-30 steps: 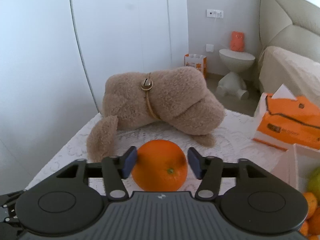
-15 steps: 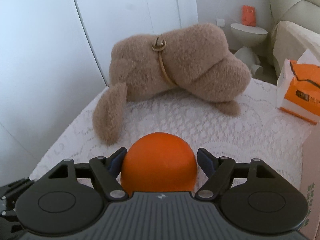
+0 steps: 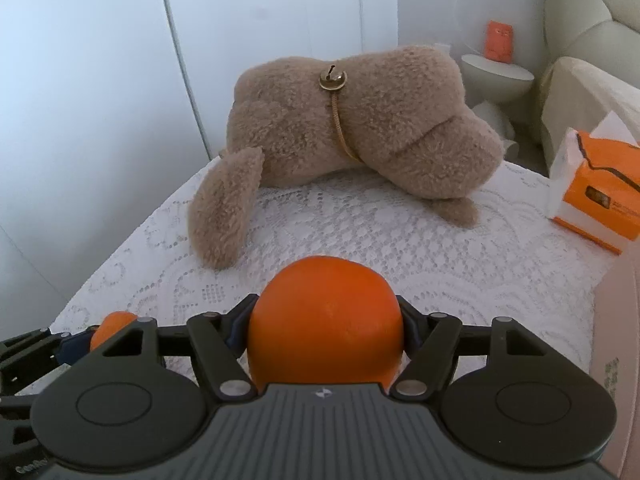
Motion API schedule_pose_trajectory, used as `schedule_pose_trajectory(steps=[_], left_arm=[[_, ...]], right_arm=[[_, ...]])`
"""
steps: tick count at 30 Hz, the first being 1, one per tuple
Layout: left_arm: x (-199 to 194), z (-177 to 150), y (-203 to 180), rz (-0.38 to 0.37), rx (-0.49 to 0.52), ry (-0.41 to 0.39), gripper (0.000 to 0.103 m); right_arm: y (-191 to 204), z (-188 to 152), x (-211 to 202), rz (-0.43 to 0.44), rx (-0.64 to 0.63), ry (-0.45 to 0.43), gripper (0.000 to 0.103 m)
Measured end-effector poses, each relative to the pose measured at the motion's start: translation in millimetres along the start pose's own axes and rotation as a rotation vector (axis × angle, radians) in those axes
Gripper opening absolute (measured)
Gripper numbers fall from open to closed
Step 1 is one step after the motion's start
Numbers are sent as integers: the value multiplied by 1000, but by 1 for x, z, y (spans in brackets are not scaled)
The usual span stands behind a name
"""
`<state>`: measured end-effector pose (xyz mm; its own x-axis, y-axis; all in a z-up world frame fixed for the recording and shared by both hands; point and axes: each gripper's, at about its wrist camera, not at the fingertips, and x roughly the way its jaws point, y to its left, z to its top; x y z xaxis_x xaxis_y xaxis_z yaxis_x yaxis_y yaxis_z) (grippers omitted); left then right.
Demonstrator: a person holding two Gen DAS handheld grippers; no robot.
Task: Organize fruits
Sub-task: 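Carry the tangerine into the pink box and open the left gripper while the right gripper carries the orange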
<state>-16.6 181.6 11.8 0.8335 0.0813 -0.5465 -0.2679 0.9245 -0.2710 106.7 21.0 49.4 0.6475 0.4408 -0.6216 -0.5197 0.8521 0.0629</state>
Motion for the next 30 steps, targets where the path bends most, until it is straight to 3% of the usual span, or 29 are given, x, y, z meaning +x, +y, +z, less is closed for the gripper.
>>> schedule_pose_trajectory(steps=[2,4,8,11,14,18,21,26,30], left_arm=[[-6,15,-7,-46,-4,-8,50],[-21,33,-26,-54,49,-73,50],[-55,74,-78,-130,146,-193,50],[-68,96,-122,-215,179,-226,50],[-68,104,-171,-284,231,-230,50],[-49,98,-228,-394,278,-113,50],[-18,85,-262,-451,307,47,50],[32,41,-301,-359,459,212,50],[58,7,-308,-246,600,269,50]], right_arm=[[-5,1,-12,26,34,-12,69],[-10,4,-35,48,48,-64,69],[-24,17,-112,37,62,-238,69],[-41,26,-177,-35,77,-359,69],[-61,34,-230,-165,116,-440,69],[-96,36,-279,-304,176,-501,69],[-123,31,-300,-391,224,-520,69],[-154,15,-307,-453,306,-506,69],[-165,7,-299,-431,325,-487,69]])
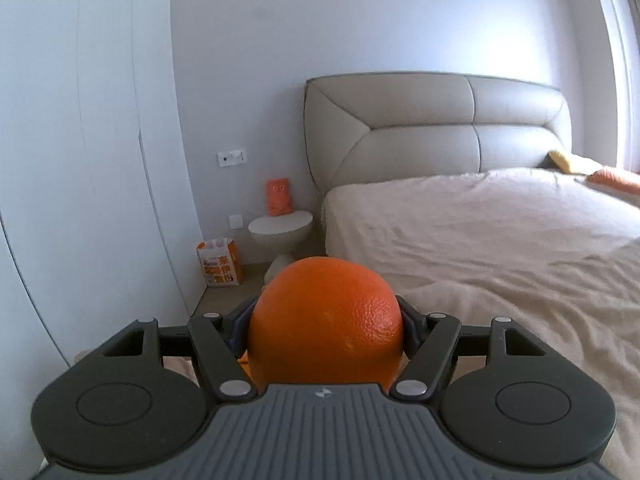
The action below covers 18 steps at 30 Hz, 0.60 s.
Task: Organize fruits
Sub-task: 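Carry the tangerine into the pink box and open the left gripper while the right gripper carries the orange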
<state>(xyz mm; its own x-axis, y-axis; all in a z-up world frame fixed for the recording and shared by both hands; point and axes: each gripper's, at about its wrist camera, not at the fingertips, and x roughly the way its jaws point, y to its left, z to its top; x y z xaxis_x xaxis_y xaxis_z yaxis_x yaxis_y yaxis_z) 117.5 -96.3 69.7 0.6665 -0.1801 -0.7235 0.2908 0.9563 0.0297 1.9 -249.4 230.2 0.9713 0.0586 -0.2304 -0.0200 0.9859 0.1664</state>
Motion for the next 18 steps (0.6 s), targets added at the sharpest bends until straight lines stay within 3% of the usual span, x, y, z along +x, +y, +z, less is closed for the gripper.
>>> schedule_pose_trajectory(steps=[4,12,16,18], left_arm=[[16,-9,-7,44,83,25,53],[6,-1,6,20,35,26,55],[3,1,15,58,11,-4,49],[4,2,19,43,4,-2,48]], right_arm=[[-3,-7,7,16,1,19,69],[-3,-14,20,31,8,46,69],[3,-18,23,32,-7,60,69],[5,-19,27,37,-9,68,69]])
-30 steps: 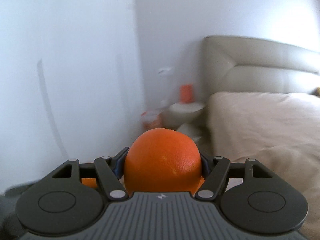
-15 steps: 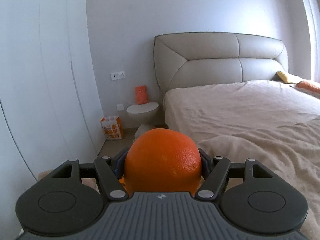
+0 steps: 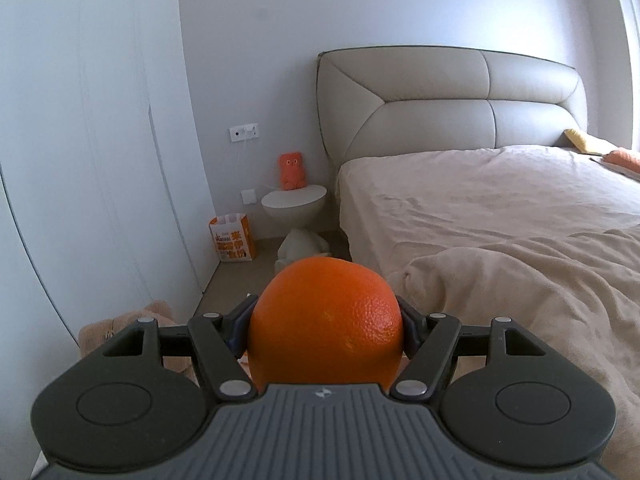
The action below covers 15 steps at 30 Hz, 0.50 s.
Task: Organize fruits
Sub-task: 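Carry the tangerine into the pink box and open the left gripper while the right gripper carries the orange, then lower the large orange into the pink box and open the right gripper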
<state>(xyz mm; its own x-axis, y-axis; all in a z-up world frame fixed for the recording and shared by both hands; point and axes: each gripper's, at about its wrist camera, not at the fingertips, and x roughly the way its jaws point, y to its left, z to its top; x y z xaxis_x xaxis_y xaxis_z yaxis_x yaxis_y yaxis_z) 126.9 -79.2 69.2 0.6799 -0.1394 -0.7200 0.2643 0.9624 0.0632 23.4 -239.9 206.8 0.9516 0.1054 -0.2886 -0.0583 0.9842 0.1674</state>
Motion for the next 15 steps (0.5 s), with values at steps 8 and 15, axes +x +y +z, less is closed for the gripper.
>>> schedule_pose_trajectory(steps=[8,15], left_arm=[[-10,-1,-1,17,7,-32,48],[-28,-5,2,55,40,-85,48]], right_arm=[[1,-7,9,4,-5,24,69],[4,-19,32,-5,0,85,69]])
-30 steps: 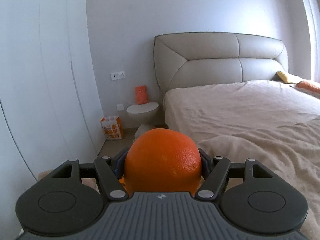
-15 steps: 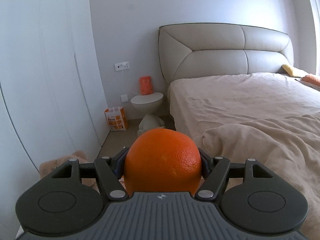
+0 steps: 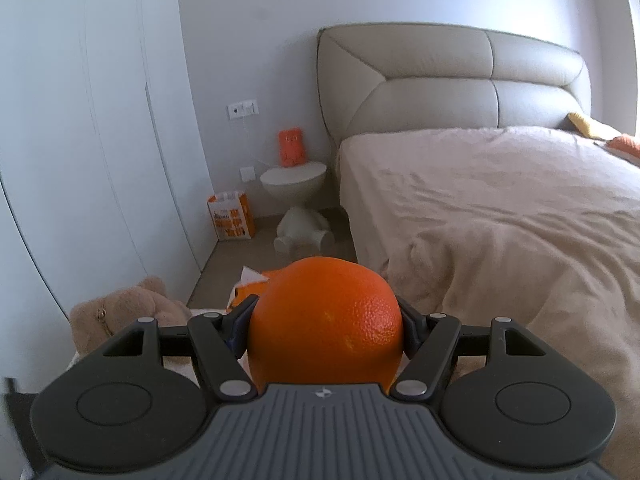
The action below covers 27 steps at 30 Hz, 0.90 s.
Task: Organize fruits
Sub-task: 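Lower the large orange into the pink box and open the right gripper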
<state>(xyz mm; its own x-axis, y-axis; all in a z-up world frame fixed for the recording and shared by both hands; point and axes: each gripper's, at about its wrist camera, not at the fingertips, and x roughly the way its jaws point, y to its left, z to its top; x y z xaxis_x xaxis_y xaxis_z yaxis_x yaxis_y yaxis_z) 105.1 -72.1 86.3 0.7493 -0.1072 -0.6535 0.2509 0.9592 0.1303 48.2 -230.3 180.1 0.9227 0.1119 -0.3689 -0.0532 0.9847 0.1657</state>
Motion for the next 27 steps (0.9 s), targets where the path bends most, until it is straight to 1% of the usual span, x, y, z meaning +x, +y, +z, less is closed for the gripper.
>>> schedule_pose_trajectory(steps=[2,6,8,10,14,18,19,21,24,27], left_arm=[[-4,-2,4,-6,-10,-2,48],[-14,-10,14,12,-25,-23,48],[-21,-16,23,12,-58,-34,48],[-26,-22,34,2,-112,-47,48],[-31,-30,52,-11,-204,-65,48],[-30,-37,61,-30,-247,-63,48],[-30,-39,62,-30,-249,-63,48],[-29,-42,62,-27,-247,-63,48],[-32,-46,61,-24,-249,-69,48],[-34,-49,64,-27,-257,-66,47]], right_arm=[[4,-7,12,0,-1,31,69],[12,-22,34,7,-8,93,69],[13,-30,46,9,-5,125,69],[13,-38,58,12,1,154,69],[12,-54,80,51,31,221,69],[13,-68,99,87,70,277,69],[12,-70,104,103,92,287,69],[16,-68,107,109,94,278,69],[24,-63,116,142,100,286,69],[32,-60,126,133,97,293,70]])
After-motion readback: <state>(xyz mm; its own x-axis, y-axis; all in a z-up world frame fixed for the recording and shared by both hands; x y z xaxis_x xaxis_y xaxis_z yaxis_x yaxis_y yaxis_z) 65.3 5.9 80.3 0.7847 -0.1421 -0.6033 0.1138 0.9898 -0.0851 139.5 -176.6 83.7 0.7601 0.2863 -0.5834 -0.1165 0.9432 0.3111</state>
